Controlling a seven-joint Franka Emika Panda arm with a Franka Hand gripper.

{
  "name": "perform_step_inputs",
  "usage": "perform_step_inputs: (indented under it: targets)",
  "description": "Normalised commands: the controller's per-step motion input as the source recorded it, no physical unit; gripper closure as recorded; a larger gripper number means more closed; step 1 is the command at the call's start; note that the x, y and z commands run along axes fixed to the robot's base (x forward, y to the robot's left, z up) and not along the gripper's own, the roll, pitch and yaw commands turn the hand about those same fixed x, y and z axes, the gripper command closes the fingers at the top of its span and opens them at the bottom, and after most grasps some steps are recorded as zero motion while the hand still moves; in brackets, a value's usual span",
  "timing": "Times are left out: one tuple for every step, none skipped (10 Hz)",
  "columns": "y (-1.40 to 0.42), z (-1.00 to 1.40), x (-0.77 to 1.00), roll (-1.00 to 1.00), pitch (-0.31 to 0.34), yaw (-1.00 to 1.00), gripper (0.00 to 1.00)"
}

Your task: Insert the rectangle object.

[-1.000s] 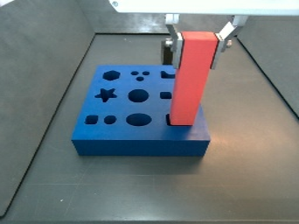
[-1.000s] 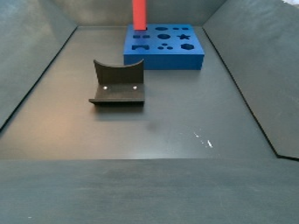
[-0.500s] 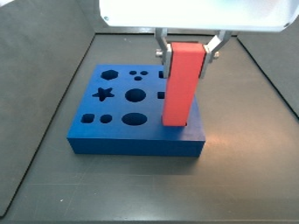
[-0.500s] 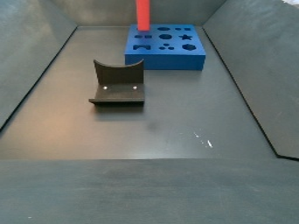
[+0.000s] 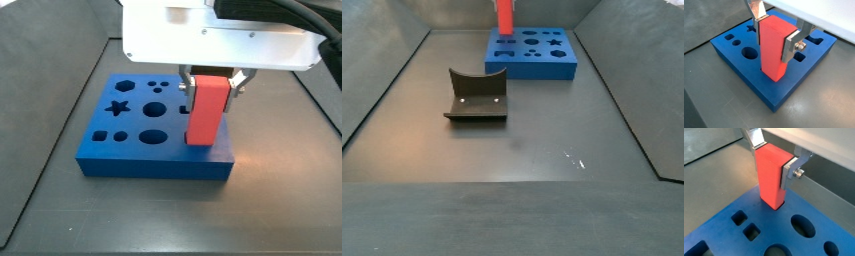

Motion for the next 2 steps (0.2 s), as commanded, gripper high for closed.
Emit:
perform_step_inputs:
  targets:
    - [0.0,-0.15,0.0,-0.07,-0.051,0.0,1.0]
    - [0.0,0.0,0.03,0.0,0.011,-0.01,1.0]
